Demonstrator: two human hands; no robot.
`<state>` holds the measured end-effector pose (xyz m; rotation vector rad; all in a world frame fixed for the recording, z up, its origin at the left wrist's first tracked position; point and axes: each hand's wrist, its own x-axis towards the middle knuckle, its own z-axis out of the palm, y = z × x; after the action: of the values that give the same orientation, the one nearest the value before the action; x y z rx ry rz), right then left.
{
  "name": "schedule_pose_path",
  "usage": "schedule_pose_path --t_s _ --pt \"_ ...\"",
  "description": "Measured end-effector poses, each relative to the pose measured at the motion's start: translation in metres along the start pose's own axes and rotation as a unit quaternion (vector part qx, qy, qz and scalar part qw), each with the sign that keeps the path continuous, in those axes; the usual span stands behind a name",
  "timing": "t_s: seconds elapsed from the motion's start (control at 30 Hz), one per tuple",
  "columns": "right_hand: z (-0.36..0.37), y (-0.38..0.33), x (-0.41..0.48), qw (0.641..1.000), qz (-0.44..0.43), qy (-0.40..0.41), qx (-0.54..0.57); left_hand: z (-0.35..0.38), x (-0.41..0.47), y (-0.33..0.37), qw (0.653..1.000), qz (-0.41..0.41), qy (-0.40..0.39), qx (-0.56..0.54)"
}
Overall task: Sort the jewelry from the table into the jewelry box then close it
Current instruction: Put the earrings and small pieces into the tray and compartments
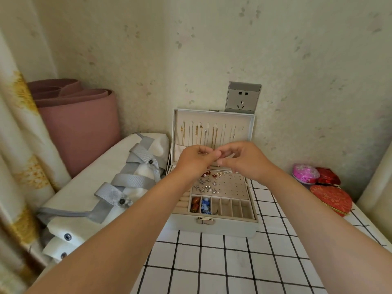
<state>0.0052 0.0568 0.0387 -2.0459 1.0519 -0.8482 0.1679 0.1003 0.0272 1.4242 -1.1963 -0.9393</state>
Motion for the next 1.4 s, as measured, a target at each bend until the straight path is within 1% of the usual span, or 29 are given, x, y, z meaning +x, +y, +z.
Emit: schedule_pose_path --t_s 0.13,0.3,0.37,0.4,0.43,0.5,0.6,0.67,0.7,0.87,1.07,1.2,1.4 --pt "0.001 0.0 -0.003 1.0 -0.011 0.018 0.014 0.0 -0.001 0.001 1.0 0.01 -0.003 0.008" --pt "-0.001 0.001 -0.006 1.0 0.018 0.018 0.017 0.001 -0.001 -0.002 0.999 0.014 -0.012 0.026" --pt "-0.001 0.004 -0.005 0.999 0.026 0.026 0.014 0.002 0.0 -0.003 0.998 0.02 -0.024 0.052" --pt "-0.001 0.007 -0.004 0.999 0.031 0.037 0.004 0.003 0.001 -0.004 0.995 0.036 -0.032 0.085" --pt "-0.001 0.011 -0.004 0.998 0.035 0.048 -0.017 0.003 0.002 -0.007 0.989 0.062 -0.041 0.132" --pt "-0.001 0.023 -0.003 0.994 0.045 0.062 -0.078 0.003 0.003 -0.016 0.962 0.121 -0.062 0.237" --pt "0.004 0.035 -0.004 0.986 0.069 0.061 -0.136 0.002 0.007 -0.031 0.9 0.18 -0.099 0.384" --pt "0.007 0.036 -0.005 0.982 0.078 0.063 -0.163 0.001 0.006 -0.034 0.868 0.2 -0.131 0.435" --pt "0.009 0.035 -0.005 0.98 0.079 0.062 -0.175 0.001 0.005 -0.034 0.861 0.207 -0.14 0.443" --pt "0.014 0.035 -0.007 0.964 0.063 0.047 -0.253 0.001 0.004 -0.035 0.85 0.208 -0.149 0.46" --pt "0.018 0.034 -0.008 0.949 0.018 0.022 -0.314 0.0 0.005 -0.035 0.849 0.204 -0.15 0.463" --pt "0.011 0.032 -0.006 0.957 0.035 -0.016 -0.289 0.0 0.003 -0.033 0.848 0.213 -0.148 0.463" --pt "0.008 0.04 -0.005 0.972 0.05 -0.022 -0.23 0.003 0.002 -0.033 0.843 0.219 -0.157 0.465"
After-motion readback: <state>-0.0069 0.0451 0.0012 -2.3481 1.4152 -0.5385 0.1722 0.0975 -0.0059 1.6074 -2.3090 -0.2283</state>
